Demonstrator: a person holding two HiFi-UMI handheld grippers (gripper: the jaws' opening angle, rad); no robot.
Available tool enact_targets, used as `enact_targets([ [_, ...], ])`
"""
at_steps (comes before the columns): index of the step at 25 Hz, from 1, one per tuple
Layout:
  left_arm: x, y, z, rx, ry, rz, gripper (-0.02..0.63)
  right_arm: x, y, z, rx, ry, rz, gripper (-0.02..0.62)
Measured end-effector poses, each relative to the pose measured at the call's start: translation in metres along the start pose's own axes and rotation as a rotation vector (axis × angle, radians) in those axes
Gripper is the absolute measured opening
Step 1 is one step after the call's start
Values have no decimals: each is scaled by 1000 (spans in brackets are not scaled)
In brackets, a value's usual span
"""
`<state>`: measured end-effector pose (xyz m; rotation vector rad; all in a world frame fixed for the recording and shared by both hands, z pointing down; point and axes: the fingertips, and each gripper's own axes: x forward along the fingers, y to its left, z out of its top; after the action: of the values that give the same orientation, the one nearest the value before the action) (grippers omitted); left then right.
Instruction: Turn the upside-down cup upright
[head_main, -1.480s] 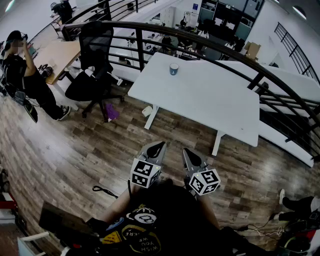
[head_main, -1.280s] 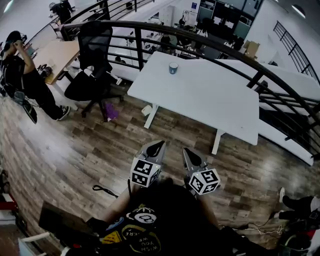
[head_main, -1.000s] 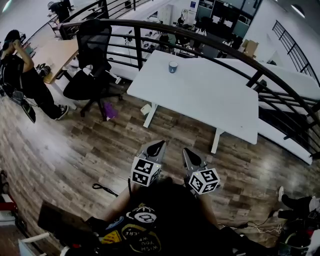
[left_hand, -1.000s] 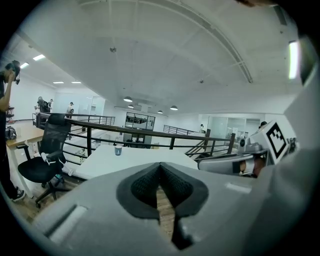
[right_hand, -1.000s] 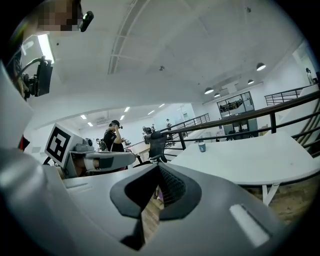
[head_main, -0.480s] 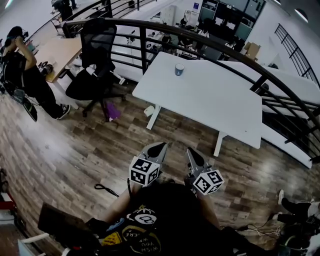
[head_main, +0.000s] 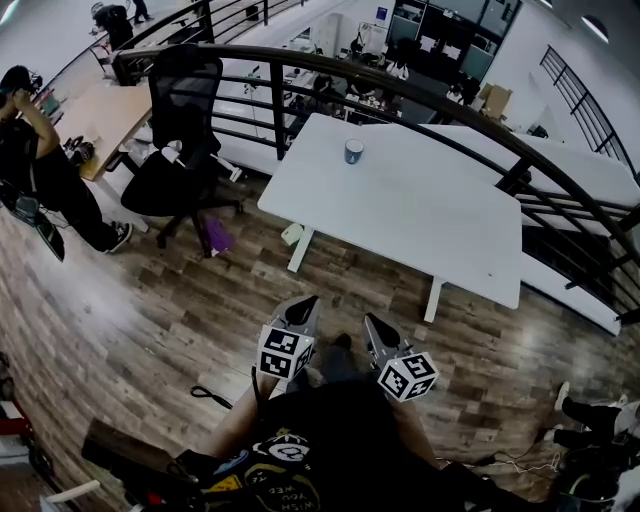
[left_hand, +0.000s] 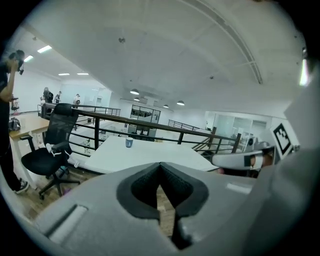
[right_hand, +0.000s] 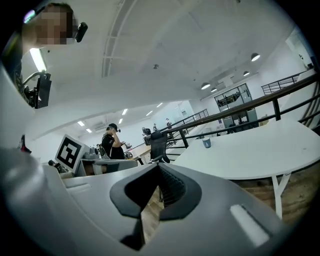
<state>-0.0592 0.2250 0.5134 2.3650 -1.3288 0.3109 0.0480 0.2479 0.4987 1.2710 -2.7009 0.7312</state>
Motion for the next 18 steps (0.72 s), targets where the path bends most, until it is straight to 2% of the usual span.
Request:
enact_targets([
  [3,27,20,32,-35,-40,3,3,21,-31,17,0,-5,-11,3],
  [7,80,19,63,-11,-47,-8,3,50,-78,47,-38,4,-12,2],
  [9,111,9,73,29,-35,-31,3,63,-101,59,-51,8,-4,2],
  [12,152,-3,73,80,6,-36,3,79,-136,61,-28,39,9,2],
  [15,176,-13,71,88,34,-31,3,87,-162,59,-9,85,33,2],
  [18,197,-3,64,72,70,-10,3,104,-181,55,-5,127,50,2],
])
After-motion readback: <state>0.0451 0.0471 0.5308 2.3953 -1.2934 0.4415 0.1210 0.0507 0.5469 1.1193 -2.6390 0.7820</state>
